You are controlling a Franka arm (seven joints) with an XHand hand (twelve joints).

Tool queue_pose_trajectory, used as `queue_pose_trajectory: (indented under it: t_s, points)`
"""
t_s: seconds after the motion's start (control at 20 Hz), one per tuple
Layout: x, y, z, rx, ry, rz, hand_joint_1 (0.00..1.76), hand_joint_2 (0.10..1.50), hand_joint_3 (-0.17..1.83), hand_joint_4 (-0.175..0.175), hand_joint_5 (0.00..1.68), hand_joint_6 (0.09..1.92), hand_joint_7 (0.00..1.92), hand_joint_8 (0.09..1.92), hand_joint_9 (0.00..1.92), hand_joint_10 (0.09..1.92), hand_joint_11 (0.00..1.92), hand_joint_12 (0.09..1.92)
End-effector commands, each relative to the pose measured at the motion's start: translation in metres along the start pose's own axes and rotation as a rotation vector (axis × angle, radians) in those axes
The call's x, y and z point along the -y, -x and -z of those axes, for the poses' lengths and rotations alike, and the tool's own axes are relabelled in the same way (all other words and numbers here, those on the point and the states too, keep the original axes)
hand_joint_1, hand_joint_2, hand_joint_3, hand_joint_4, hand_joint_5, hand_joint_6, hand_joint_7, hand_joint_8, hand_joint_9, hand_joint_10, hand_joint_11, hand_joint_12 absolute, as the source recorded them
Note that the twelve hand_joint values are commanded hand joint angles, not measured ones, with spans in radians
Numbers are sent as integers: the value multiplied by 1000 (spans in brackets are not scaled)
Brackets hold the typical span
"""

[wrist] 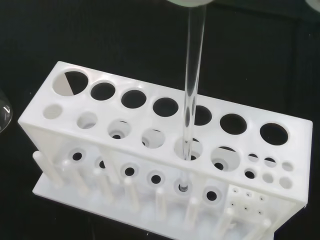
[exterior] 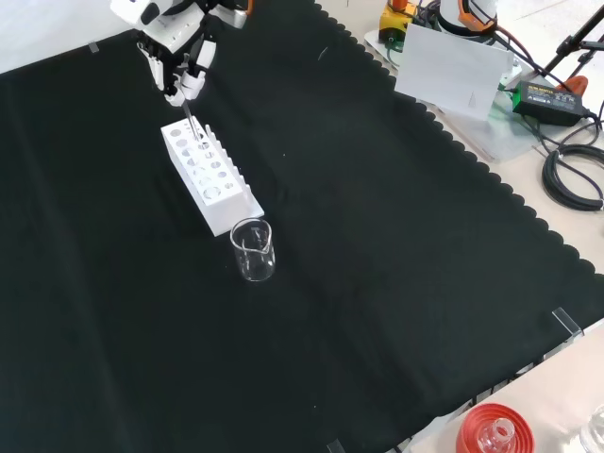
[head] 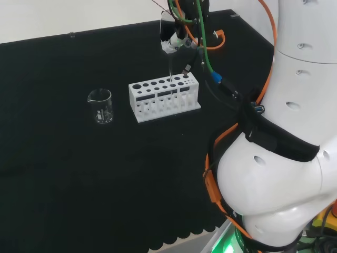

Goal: Put the glass rod back on the white test tube rack.

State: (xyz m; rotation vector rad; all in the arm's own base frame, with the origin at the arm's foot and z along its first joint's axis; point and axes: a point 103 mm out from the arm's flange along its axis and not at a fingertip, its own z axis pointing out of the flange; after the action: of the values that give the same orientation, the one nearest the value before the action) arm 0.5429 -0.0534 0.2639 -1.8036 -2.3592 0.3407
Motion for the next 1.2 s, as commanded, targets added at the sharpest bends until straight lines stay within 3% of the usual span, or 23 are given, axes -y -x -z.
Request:
queue_pose_trajectory:
  t_s: [0.05,0.15,0.3,0.4,0.55,0.7,1.2]
  points:
    - [4,3,3,-25,-5,3,1252,1075,-175,-175,1254,569,1476,709,1847,423,1669,758]
    - [3,1,3,-31,-20,10,1292,1075,-175,-175,1235,585,1337,620,1832,424,1681,745]
    - [4,1,4,-48,-38,20,1263,1088,-165,-175,1184,665,1290,638,1837,408,1741,691]
    - [4,1,4,-67,-64,25,1277,1012,-171,-175,977,761,1261,640,1866,345,1811,620]
    - [9,3,4,-89,-74,29,1287,947,-175,-175,645,873,1036,678,1910,243,1901,575]
    - [9,2,4,-92,-77,27,1277,908,-175,-175,460,832,894,721,1920,226,1919,597]
    - [28,15,24,-110,-49,-8,1243,874,-175,-175,397,718,805,759,1920,262,1920,611]
